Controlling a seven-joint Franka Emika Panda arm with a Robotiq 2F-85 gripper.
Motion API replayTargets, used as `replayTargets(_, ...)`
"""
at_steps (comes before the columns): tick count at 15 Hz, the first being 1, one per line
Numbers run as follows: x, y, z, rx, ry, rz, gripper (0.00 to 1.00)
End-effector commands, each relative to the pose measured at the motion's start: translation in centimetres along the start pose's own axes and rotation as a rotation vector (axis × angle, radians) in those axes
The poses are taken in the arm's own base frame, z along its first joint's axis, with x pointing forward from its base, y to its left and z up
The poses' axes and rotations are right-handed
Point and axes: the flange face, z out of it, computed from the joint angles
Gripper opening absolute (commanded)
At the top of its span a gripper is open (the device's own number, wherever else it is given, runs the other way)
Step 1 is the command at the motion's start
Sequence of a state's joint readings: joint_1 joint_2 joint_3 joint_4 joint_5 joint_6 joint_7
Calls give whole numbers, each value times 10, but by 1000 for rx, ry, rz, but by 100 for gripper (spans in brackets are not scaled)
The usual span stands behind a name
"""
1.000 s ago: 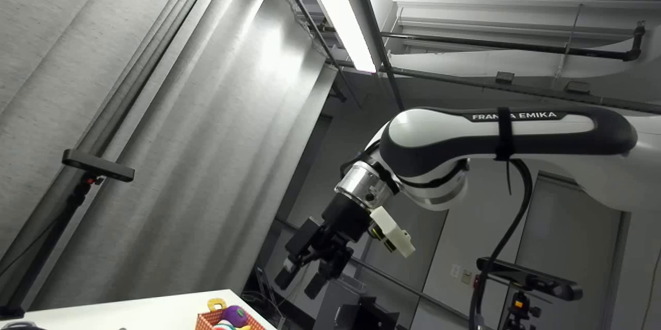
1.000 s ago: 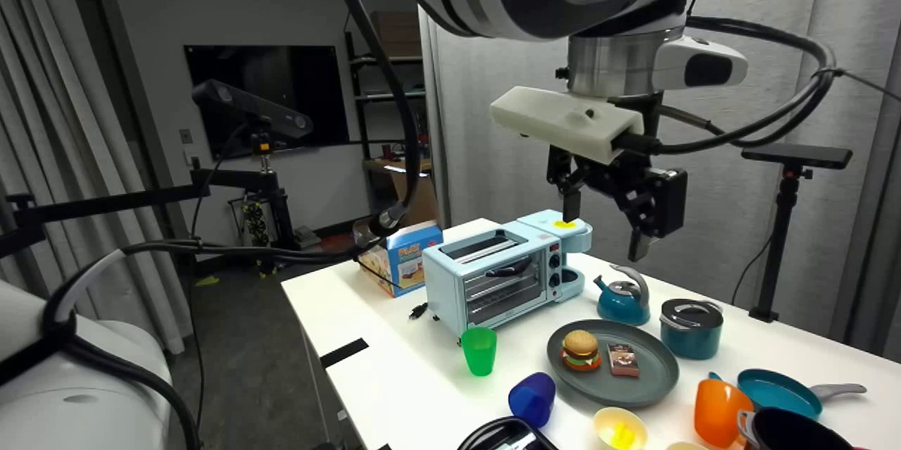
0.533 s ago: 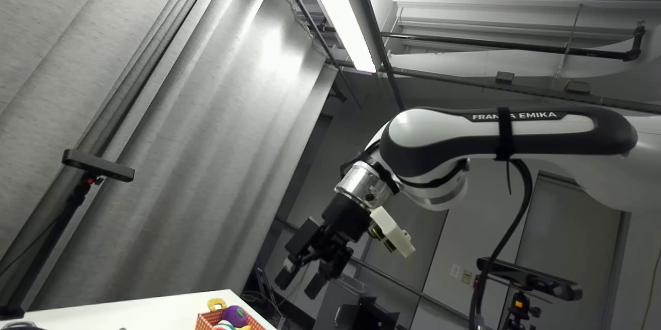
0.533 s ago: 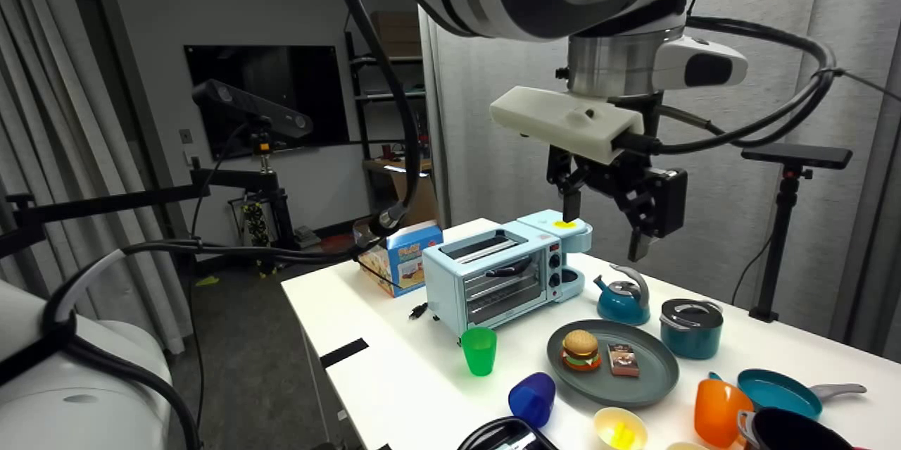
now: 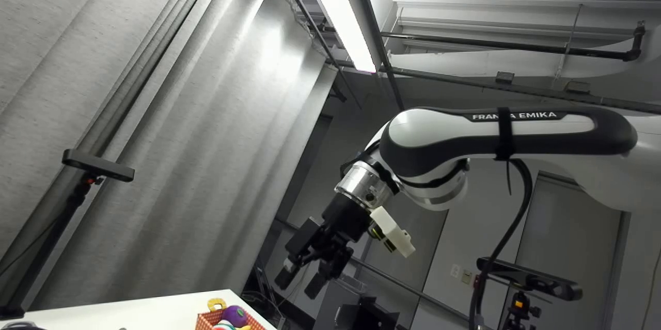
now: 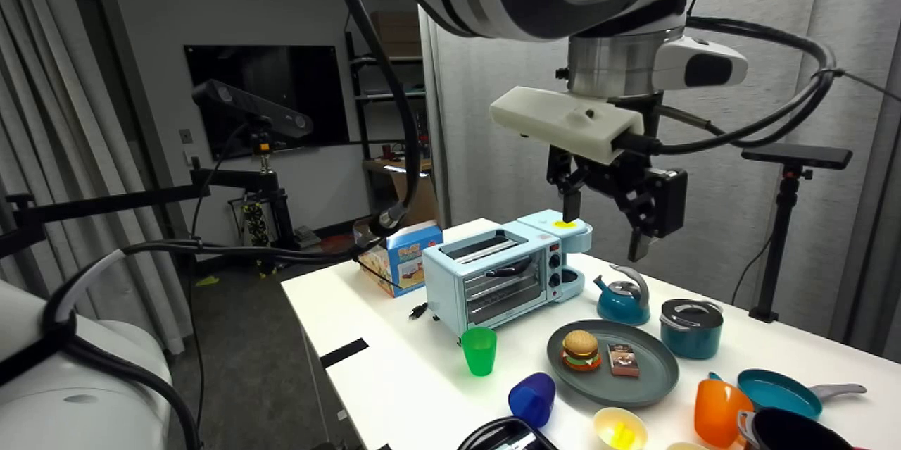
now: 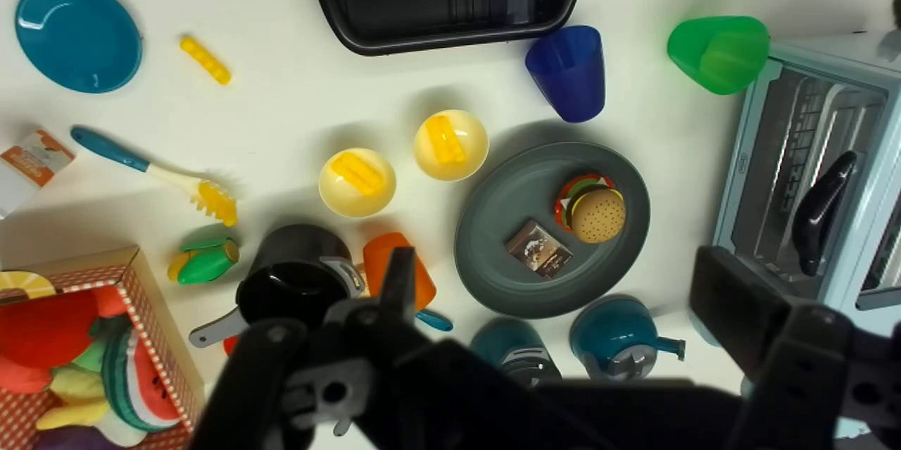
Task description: Pour the content from the two small white bowls into the pot
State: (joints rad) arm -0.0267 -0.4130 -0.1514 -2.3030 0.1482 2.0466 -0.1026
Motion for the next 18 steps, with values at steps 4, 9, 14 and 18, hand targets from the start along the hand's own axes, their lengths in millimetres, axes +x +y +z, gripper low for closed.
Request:
replayTargets(4, 0, 0, 0, 0, -1, 0, 100)
replayTargets(9, 0, 0, 0, 0, -1, 0, 100)
replayTargets(14, 0, 0, 0, 0, -1, 0, 100)
replayTargets(18, 6, 14, 6, -14, 5, 21, 100)
